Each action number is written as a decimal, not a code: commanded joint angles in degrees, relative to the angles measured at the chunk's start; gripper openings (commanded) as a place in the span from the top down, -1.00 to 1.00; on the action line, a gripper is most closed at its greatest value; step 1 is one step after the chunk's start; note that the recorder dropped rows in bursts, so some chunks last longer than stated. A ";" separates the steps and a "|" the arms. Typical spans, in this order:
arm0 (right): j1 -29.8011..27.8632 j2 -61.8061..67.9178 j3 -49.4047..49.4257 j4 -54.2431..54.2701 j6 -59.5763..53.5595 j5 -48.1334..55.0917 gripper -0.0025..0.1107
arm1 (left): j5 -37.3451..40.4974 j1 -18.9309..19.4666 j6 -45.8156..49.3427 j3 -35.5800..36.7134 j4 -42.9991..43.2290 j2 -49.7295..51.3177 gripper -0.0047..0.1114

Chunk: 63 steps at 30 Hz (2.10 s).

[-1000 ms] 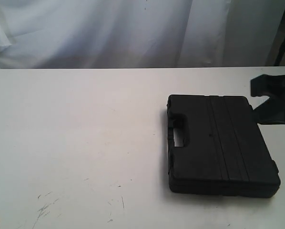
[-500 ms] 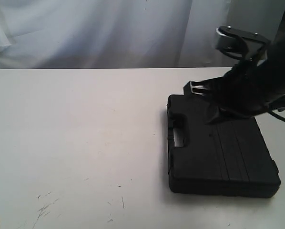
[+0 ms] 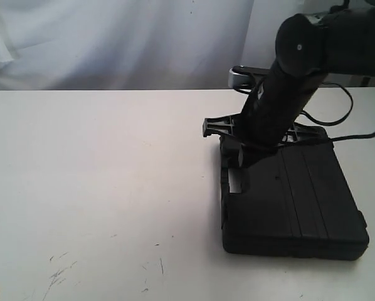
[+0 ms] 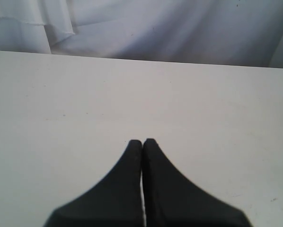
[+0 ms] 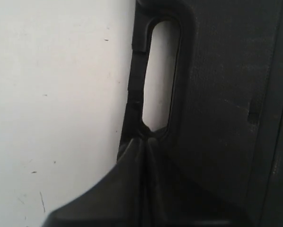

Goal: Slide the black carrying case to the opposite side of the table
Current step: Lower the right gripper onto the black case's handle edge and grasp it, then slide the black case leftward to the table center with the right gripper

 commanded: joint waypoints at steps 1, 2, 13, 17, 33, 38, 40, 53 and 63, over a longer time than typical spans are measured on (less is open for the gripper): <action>0.06 4.55 -5.19 -1.55 0.31 1.58 0.96 | -0.56 -0.39 -0.12 0.25 0.01 -0.27 0.92; 0.06 5.66 -6.12 -1.67 0.31 1.81 0.96 | -0.56 -0.39 -0.12 0.25 0.01 -0.27 0.92; 1.26 16.06 -15.60 -3.37 4.50 3.82 0.37 | -0.56 -0.39 -0.12 0.25 0.01 -0.27 0.92; 1.81 17.81 -17.01 -4.07 6.31 4.20 0.38 | -0.56 -0.39 -0.12 0.25 0.01 -0.27 0.92; 1.80 20.87 -17.20 -6.13 11.40 4.10 0.38 | -0.56 -0.39 -0.12 0.25 0.01 -0.27 0.92; 2.38 21.90 -17.20 -4.40 11.28 3.17 0.41 | -0.56 -0.39 -0.12 0.25 0.01 -0.27 0.92; 2.38 22.04 -17.20 -4.40 11.28 2.91 0.45 | -0.56 -0.39 -0.12 0.25 0.01 -0.27 0.92; 3.17 22.64 -17.20 -4.40 10.73 4.05 0.96 | -0.56 -0.39 -0.12 0.25 0.01 -0.27 0.92; 7.22 22.64 -17.50 1.06 11.38 -0.62 0.96 | -0.56 -0.39 -0.12 0.25 0.01 -0.27 0.92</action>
